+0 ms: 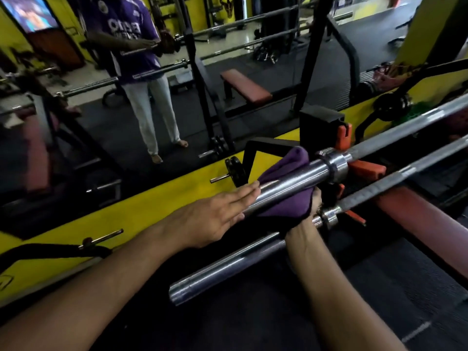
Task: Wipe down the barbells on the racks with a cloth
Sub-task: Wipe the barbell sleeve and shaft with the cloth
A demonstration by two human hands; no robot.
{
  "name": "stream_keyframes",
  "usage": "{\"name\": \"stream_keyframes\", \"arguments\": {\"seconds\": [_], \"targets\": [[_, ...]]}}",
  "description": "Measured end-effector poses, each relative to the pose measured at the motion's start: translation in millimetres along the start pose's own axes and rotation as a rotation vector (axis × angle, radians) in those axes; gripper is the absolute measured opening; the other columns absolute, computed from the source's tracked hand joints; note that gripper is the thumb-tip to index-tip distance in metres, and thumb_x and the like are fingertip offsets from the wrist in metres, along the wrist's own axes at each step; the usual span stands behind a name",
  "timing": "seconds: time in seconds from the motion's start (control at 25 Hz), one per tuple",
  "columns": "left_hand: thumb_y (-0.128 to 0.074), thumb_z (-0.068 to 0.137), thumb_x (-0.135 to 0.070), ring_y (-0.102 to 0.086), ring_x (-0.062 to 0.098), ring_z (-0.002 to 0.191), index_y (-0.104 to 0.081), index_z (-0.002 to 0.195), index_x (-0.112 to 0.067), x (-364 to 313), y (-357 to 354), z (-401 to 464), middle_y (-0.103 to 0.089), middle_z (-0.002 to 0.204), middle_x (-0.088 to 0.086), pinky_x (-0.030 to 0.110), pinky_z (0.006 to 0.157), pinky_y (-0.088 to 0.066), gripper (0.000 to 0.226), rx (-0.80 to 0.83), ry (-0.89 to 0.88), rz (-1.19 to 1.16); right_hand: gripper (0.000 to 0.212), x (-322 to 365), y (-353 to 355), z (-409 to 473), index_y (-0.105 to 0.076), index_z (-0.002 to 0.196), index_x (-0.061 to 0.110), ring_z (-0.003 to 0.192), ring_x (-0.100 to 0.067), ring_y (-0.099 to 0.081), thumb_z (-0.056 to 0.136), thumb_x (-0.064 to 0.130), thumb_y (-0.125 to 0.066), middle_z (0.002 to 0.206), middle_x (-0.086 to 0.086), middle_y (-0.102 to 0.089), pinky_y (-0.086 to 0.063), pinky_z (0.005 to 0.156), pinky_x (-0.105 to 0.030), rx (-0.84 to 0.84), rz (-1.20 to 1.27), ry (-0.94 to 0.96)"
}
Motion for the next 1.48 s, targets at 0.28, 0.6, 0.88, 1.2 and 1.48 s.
{"name": "stream_keyframes", "arguments": {"seconds": [0.28, 0.6, 0.88, 1.2, 1.48], "targets": [[-0.037, 0.108, -0.028, -0.015, 0.003, 0.153, -0.014, 0.162, -0.022, 3, -3, 1, -0.004, 0.169, -0.013, 0.036, 0.119, -0.035, 0.059, -0.02, -0.032, 0.039, 0.037, 54, -5, -28, -0.05, 0.073, 0.02, 0.04, -0.008, -0.061, 0.104, 0.029, -0.032, 0.045, 0.005, -0.059, -0.04, 0.036, -0.011, -0.024, 0.045, 0.32], [-0.037, 0.108, -0.029, -0.011, 0.002, 0.153, -0.015, 0.162, -0.02, 3, 3, 1, -0.004, 0.17, -0.009, 0.036, 0.121, -0.031, 0.059, -0.065, -0.032, 0.054, 0.068, -17, -3, -8, -0.063, 0.109, 0.009, 0.098, -0.03, -0.06, 0.085, 0.07, -0.046, 0.102, -0.013, -0.066, -0.048, 0.083, -0.039, 0.154, -0.184, 0.016], [-0.027, 0.108, -0.036, -0.008, -0.002, 0.153, -0.011, 0.162, -0.028, 4, 7, -45, 0.001, 0.168, -0.017, 0.033, 0.108, -0.049, 0.057, -0.082, 0.031, 0.182, 0.037, 65, 3, -31, -0.052, 0.075, 0.018, 0.05, -0.011, -0.059, 0.105, 0.029, -0.033, 0.044, 0.006, -0.058, -0.042, 0.041, -0.014, 0.018, -0.042, 0.351], [-0.02, 0.108, -0.045, -0.025, 0.006, 0.151, -0.024, 0.16, -0.024, 16, 17, -107, -0.022, 0.166, -0.007, 0.03, 0.117, -0.034, 0.056, -0.281, 0.353, 0.215, 0.034, 22, 6, -16, -0.056, 0.078, 0.02, 0.063, -0.016, -0.064, 0.1, 0.039, -0.038, 0.066, 0.001, -0.063, -0.051, 0.058, -0.019, 0.089, -0.13, 0.24], [-0.023, 0.108, -0.045, -0.048, 0.023, 0.139, -0.038, 0.153, -0.007, 18, 10, -143, -0.048, 0.152, 0.011, 0.04, 0.122, -0.024, 0.061, -0.354, 0.625, 0.394, 0.041, -22, -3, -30, -0.062, 0.094, 0.017, 0.066, -0.02, -0.07, 0.102, 0.046, -0.033, 0.077, -0.003, -0.067, -0.056, 0.069, -0.02, -0.035, -0.211, 0.081]]}}
Point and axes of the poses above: each hand's wrist, its own z-axis towards the middle knuckle, its own y-axis out of the back of the hand, x = y × z, the point moved 10 cm from there along z, towards the middle knuckle
